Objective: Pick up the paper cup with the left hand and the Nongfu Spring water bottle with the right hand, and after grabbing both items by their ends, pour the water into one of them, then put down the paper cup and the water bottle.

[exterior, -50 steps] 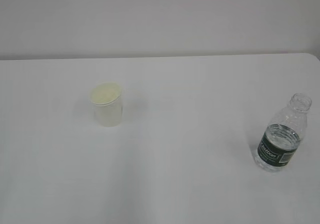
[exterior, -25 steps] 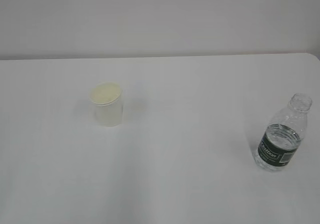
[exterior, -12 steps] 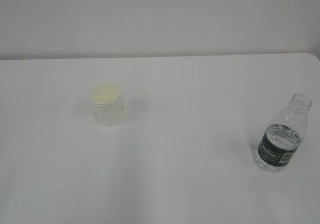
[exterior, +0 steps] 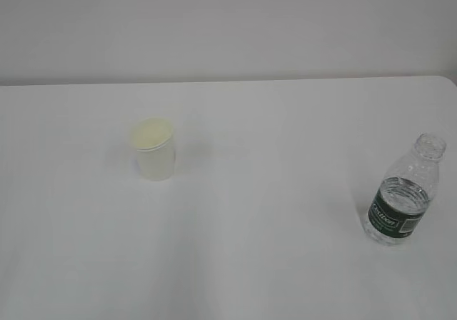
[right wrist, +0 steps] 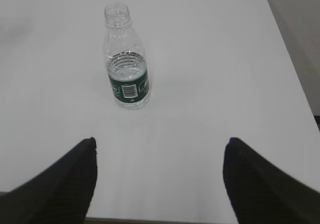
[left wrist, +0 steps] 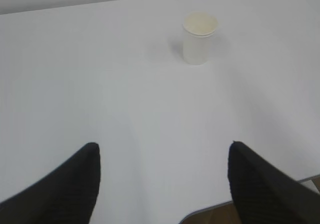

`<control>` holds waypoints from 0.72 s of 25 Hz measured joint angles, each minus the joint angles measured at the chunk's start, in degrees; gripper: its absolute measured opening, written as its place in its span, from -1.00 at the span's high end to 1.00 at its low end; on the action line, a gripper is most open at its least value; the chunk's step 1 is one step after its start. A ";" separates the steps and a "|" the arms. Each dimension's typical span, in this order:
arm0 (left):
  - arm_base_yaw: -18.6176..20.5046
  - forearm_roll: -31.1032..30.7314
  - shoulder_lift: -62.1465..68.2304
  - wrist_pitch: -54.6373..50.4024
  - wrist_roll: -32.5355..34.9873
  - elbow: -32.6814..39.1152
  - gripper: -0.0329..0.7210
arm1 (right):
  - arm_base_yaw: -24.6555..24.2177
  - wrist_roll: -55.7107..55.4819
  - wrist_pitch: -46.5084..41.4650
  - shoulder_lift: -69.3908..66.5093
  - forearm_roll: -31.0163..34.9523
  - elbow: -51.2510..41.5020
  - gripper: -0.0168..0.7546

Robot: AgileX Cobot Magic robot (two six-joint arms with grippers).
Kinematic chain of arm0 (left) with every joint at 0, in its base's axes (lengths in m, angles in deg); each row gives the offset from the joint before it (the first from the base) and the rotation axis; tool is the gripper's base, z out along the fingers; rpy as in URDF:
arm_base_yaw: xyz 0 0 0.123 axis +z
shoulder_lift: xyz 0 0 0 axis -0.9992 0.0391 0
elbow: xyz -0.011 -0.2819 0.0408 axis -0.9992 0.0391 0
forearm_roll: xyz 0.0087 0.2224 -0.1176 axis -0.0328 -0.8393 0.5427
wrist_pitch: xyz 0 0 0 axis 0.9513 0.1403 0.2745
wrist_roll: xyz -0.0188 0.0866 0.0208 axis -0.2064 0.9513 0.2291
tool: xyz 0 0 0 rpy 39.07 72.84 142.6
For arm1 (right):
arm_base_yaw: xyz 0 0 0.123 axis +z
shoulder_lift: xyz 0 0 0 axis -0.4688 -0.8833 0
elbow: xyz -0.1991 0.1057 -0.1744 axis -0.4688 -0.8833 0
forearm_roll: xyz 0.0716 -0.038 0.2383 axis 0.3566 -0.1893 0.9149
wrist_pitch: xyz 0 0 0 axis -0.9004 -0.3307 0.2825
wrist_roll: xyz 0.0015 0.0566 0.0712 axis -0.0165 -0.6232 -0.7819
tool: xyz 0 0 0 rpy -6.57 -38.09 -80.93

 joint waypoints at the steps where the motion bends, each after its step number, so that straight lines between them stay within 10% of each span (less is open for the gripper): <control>1: 0.00 0.09 0.00 0.00 0.00 0.00 -0.59 | 0.00 0.00 0.00 0.00 0.12 0.08 -0.57; 18: 0.00 3.69 8.36 6.80 0.00 -0.10 -0.59 | 0.00 1.25 4.93 -3.55 3.48 2.06 -0.57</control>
